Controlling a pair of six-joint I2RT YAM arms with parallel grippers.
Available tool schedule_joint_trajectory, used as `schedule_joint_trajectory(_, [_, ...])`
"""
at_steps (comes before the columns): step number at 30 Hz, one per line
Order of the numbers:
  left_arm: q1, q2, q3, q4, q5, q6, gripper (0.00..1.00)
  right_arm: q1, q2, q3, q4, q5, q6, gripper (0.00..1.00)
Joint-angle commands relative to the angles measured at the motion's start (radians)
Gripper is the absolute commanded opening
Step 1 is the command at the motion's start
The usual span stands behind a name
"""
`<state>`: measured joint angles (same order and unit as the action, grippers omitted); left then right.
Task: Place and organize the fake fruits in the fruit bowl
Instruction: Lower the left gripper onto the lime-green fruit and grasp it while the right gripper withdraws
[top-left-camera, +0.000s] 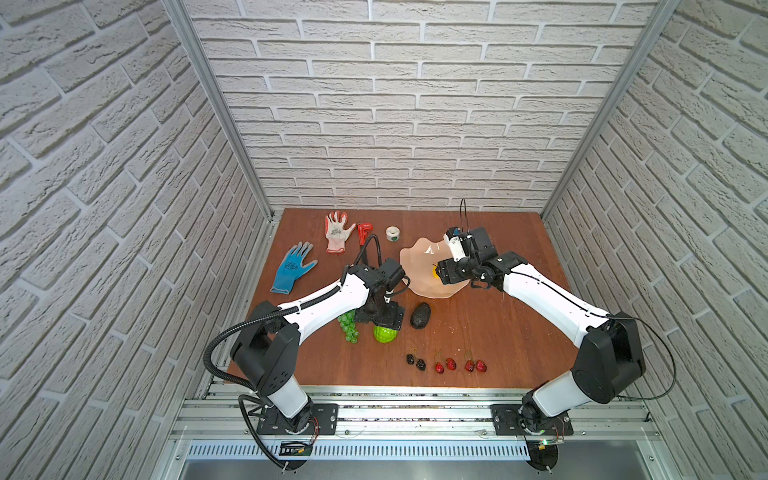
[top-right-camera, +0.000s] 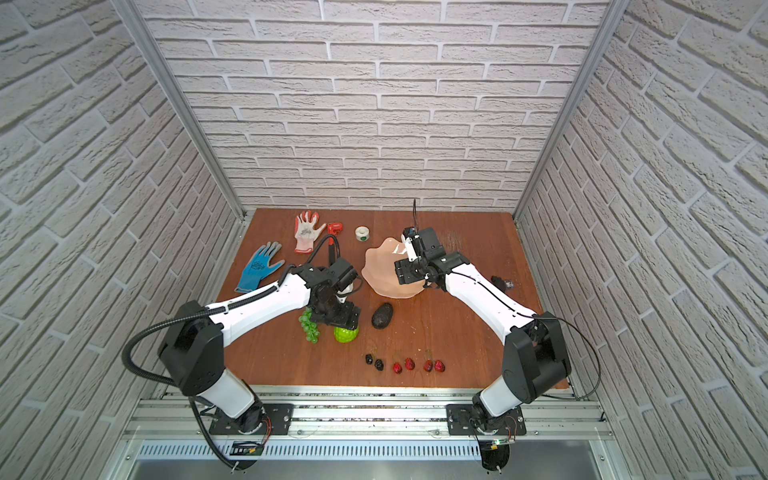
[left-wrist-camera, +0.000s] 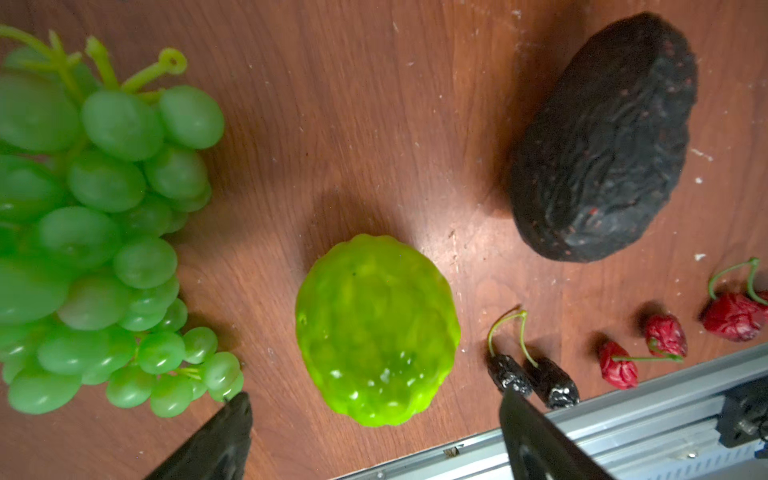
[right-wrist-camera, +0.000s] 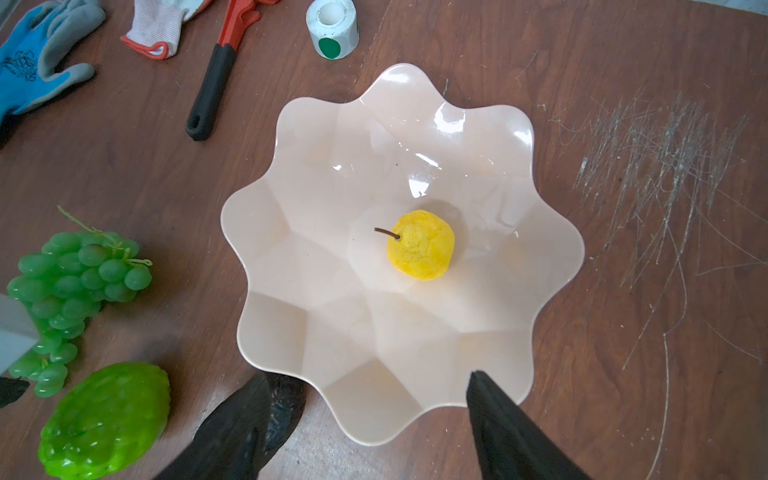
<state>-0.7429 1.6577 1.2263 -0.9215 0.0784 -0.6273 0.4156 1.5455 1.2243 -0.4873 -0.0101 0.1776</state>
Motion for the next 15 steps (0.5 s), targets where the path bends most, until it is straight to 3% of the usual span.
schedule_joint_trajectory(1, [-0.006,0.039,0.015,-0.017,-0.014,-0.049,0.95,0.000,-0.030,-0.033,0.076,-0.033,0.020,0.76])
schedule_joint_trajectory(15, [-0.005,0.131,0.002,0.073,0.006,-0.095,0.84,0.000,-0.029,-0.068,0.099,-0.034,0.006,0.75])
